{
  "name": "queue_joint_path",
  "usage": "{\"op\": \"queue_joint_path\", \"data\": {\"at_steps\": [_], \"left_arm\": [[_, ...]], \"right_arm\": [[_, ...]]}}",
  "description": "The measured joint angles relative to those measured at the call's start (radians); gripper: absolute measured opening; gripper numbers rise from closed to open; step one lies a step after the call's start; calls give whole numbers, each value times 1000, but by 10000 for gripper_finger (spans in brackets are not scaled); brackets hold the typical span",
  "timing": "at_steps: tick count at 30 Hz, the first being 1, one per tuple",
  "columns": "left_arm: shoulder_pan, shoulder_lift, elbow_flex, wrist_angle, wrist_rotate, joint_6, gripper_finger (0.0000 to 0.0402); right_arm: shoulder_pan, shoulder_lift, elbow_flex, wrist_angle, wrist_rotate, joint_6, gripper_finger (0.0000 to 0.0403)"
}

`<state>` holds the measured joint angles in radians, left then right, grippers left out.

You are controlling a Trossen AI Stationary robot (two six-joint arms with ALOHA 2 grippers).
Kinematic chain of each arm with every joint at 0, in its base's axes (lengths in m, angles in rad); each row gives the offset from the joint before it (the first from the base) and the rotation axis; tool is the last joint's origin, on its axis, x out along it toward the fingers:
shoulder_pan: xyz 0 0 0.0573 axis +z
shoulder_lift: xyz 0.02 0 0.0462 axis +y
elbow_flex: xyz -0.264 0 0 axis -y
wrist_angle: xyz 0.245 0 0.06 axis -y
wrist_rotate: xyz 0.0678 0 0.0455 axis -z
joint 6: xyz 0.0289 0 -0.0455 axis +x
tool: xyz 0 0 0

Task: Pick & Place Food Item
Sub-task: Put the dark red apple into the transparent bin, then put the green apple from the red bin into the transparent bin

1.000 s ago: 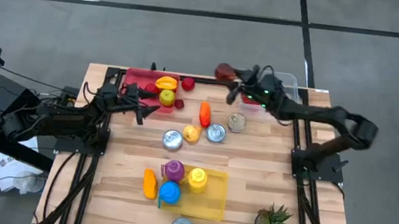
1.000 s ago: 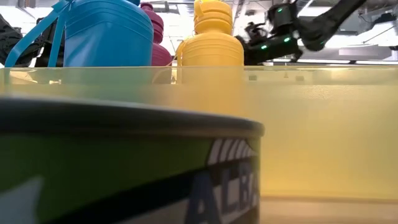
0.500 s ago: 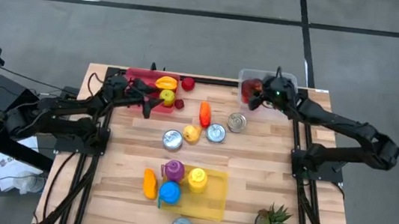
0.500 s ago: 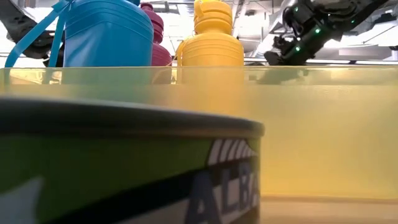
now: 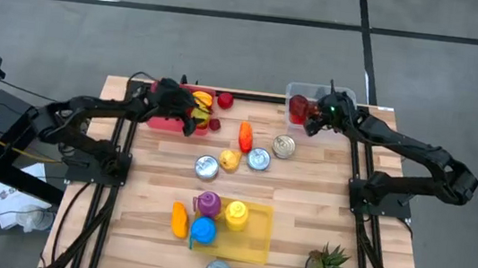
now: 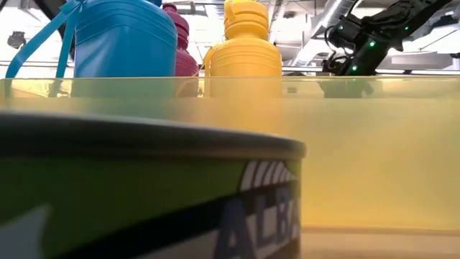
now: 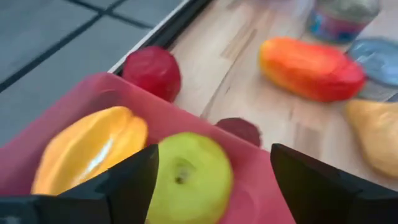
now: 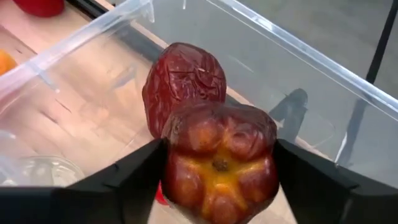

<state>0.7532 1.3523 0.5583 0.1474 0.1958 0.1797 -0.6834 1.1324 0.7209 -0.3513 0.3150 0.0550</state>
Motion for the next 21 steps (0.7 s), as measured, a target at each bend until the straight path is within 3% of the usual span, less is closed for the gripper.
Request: {"op": "queue_joint_path", "data": {"at_steps": [4, 8, 14, 18, 21], "left_arm": [[-5, 5, 112, -191, -38, 48, 327], [-15, 8, 229, -377, -42, 59, 343], [-38, 121, 369, -603, -64, 53, 345], [-50, 228, 427, -674, -180, 66, 343], [-50, 279, 466, -708, -191, 71, 343]], "right_arm": [[0, 0, 25, -53, -11, -17, 347], [0, 0, 40, -85, -29, -29, 382], [0, 0, 42, -90, -54, -66, 385], [0, 0, 42, -84, -56, -88, 382], [0, 0, 42, -82, -56, -97, 381]]}}
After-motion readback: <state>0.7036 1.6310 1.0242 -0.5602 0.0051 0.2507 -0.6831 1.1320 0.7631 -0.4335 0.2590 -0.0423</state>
